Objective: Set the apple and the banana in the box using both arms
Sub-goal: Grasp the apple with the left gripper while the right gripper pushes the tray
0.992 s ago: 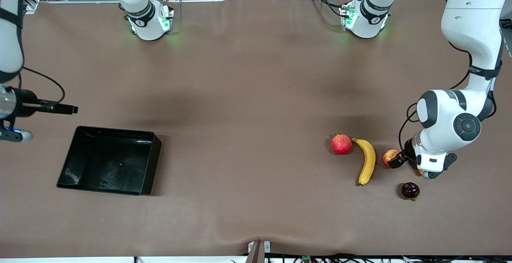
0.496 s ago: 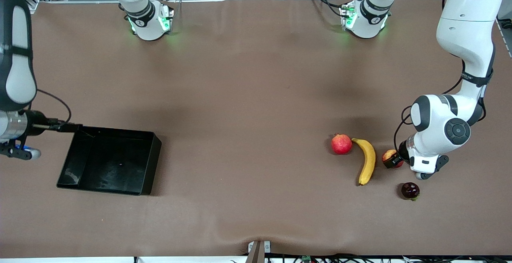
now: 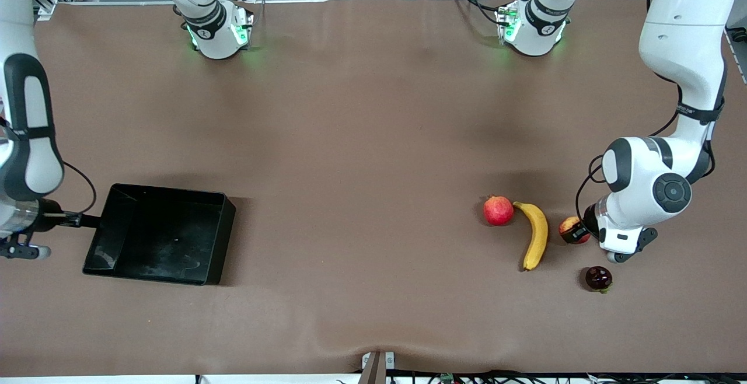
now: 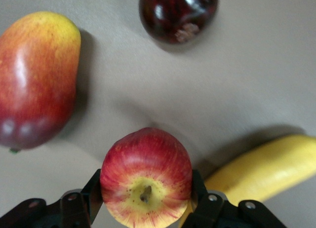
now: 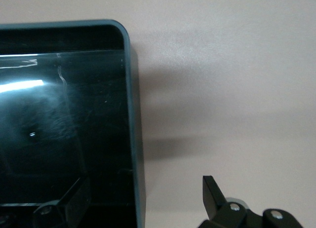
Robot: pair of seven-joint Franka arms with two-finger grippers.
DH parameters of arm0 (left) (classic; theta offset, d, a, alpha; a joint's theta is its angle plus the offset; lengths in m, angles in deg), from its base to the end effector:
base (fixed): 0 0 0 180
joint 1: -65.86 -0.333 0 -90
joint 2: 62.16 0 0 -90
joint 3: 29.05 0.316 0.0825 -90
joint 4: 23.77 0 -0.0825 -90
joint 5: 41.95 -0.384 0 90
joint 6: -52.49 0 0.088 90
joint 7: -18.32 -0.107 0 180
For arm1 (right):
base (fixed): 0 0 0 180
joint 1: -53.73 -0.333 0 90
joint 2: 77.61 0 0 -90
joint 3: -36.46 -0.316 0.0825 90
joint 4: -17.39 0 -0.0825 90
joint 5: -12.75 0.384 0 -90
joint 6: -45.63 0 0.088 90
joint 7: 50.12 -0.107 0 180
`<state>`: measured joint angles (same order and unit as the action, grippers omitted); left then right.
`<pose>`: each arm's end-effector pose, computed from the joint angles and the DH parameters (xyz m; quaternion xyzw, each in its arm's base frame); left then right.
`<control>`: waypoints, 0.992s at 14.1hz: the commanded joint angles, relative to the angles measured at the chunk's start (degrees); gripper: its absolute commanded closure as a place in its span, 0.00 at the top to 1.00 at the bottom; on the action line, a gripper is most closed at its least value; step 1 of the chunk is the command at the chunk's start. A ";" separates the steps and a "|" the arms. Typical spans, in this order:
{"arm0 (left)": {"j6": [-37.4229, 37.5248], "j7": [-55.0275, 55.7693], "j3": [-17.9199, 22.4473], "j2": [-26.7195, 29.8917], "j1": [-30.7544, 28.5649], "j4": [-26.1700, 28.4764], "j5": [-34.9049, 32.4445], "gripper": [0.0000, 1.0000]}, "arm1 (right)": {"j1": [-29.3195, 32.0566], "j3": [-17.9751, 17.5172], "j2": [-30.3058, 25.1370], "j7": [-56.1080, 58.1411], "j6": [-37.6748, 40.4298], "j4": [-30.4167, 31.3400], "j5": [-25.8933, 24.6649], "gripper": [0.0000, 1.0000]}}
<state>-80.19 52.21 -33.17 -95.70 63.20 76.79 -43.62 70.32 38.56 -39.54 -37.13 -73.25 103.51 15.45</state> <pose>0.6619 -0.0123 0.2345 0.9613 0.2751 -0.0138 0.0054 0.6666 -0.2187 0.2689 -0.9972 0.0586 0.0419 0.0209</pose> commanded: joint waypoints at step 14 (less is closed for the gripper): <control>30.11 18.05 -11.78 9.01 3.00 -12.67 -0.88 0.00 | -1.73 -1.30 0.53 9.85 -3.28 -0.25 0.81 0.00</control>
<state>-51.69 69.35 -44.37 -88.63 66.31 64.19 -43.62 68.93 37.73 -36.88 -27.78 -77.17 103.15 15.88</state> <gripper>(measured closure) 0.282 0.947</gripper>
